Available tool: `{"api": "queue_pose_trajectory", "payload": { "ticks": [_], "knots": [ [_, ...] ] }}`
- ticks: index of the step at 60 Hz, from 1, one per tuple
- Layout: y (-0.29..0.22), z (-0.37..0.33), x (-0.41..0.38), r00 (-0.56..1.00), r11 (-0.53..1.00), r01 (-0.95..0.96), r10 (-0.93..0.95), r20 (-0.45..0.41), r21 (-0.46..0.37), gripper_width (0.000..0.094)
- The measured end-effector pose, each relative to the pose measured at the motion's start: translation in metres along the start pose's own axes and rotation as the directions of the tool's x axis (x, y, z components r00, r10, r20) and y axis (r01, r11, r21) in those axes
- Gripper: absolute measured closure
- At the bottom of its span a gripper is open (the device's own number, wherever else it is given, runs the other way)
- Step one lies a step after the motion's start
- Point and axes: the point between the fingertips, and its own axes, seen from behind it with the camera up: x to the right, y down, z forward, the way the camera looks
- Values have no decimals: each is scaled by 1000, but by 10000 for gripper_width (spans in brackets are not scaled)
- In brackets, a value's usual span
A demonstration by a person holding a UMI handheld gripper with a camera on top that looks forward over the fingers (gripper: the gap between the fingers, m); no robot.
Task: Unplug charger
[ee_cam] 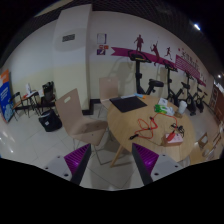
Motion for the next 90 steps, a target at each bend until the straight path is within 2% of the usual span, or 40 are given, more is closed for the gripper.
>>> {"api": "queue_pose_trajectory", "payload": {
  "ticks": [8,14,23,31,39,50,70,90],
  "knots": [
    [8,-2,16,999,1000,-23,22,-45,-10,81],
    [20,1,56,996,999,-48,47,-81,-15,79],
    [33,0,106,980,994,-108,103,-172,-21,80],
    [49,-1,163,958,991,-136,133,-256,5,78],
    [58,4,213,943,991,-121,134,-305,60,80],
    [77,38,257,944,990,-110,131,-303,87,80],
    [76,123,329,951,983,-121,155,-269,140,82],
    [66,217,370,975,974,-116,149,-164,194,76]
  ]
}}
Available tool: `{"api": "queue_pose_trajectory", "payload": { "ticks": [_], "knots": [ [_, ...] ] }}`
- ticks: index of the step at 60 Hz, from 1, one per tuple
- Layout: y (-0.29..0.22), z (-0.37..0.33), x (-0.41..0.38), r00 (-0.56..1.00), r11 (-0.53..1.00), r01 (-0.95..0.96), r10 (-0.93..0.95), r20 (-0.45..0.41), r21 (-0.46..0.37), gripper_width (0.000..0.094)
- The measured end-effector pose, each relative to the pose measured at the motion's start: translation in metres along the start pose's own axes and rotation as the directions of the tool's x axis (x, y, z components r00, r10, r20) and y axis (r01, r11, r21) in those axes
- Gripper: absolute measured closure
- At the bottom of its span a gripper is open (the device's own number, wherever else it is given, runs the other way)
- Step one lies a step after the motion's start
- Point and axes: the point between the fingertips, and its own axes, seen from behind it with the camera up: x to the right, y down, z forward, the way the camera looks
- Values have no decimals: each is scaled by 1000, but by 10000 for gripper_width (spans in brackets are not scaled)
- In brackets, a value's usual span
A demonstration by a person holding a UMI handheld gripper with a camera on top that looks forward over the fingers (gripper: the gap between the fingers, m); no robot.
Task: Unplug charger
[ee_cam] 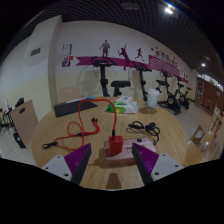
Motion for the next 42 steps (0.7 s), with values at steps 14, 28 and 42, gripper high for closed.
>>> {"api": "queue_pose_trajectory", "payload": {
  "ticks": [14,28,42],
  "knots": [
    [-4,50,2,998,999,4,-6,64,35,85],
    [-5,74,3,997,999,8,-11,72,43,562],
    [-63,58,16,999,991,-10,3,47,135,805]
  ]
}}
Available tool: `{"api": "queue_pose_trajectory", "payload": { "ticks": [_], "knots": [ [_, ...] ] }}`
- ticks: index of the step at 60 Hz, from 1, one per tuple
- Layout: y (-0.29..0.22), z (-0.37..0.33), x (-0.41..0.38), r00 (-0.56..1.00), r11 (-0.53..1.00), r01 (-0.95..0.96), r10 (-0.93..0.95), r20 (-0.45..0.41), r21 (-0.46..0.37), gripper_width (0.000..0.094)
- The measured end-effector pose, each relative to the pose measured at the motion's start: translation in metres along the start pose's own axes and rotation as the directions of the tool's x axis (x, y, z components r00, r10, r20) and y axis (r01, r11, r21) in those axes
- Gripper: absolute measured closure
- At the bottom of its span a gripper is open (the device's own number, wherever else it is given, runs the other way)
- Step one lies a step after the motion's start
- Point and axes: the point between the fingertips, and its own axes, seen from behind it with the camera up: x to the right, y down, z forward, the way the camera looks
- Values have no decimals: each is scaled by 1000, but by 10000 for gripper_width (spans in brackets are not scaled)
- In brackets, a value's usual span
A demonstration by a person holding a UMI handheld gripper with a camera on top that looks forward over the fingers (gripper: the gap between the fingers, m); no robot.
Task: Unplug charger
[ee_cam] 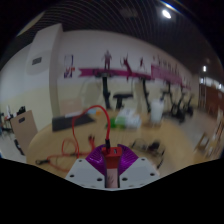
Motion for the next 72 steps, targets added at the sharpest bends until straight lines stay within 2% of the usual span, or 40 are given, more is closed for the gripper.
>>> {"api": "queue_pose_trajectory", "payload": {
  "ticks": [3,5,13,24,32,39,40,42,47,51,58,65,72],
  "knots": [
    [-56,-7,10,1000,994,28,-27,-12,107,806],
    [-83,-8,18,1000,992,-12,12,-5,125,807],
    [-121,-11,75,994,996,-84,84,-65,15,807],
    [-48,8,177,988,967,3,-43,-151,-253,797],
    [36,13,214,987,899,11,-79,-138,-438,754],
    [76,25,206,993,834,7,-70,-93,-552,641],
    [81,24,204,994,825,1,-62,-89,-566,604],
    [87,14,206,995,816,-13,-45,-86,-577,450],
    [71,5,220,986,839,2,-93,-140,-545,67],
    [47,-19,208,987,855,7,-88,-132,-518,95],
    [-1,-84,163,995,878,-16,-35,-97,-478,85],
    [-57,-164,103,998,917,23,-43,-42,-399,75],
    [-82,-236,51,998,938,39,-52,-29,-344,78]
  ]
}}
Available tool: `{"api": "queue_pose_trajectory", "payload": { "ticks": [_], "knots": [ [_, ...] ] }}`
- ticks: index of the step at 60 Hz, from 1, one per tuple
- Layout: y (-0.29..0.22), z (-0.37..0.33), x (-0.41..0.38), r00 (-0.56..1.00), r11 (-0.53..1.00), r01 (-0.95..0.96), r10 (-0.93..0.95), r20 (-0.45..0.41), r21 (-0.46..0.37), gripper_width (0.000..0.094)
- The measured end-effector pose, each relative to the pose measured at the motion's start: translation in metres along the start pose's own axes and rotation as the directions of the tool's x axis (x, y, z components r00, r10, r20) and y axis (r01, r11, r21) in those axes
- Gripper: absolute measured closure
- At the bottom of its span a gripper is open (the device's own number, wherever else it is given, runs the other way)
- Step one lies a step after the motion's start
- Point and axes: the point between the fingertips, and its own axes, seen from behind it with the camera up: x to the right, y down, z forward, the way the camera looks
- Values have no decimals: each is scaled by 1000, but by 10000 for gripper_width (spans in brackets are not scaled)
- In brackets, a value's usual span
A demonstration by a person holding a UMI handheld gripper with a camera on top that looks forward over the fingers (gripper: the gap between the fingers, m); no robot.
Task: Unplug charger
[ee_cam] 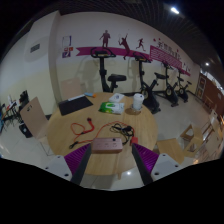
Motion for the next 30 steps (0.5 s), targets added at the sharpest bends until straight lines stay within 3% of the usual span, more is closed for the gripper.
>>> {"api": "queue_pose_trajectory", "payload": {
  "ticks": [10,30],
  "knots": [
    [24,-66,-53,1000,1000,-8,8,2,29,80],
    [56,-105,-88,1000,1000,-8,8,-11,22,81]
  ]
}}
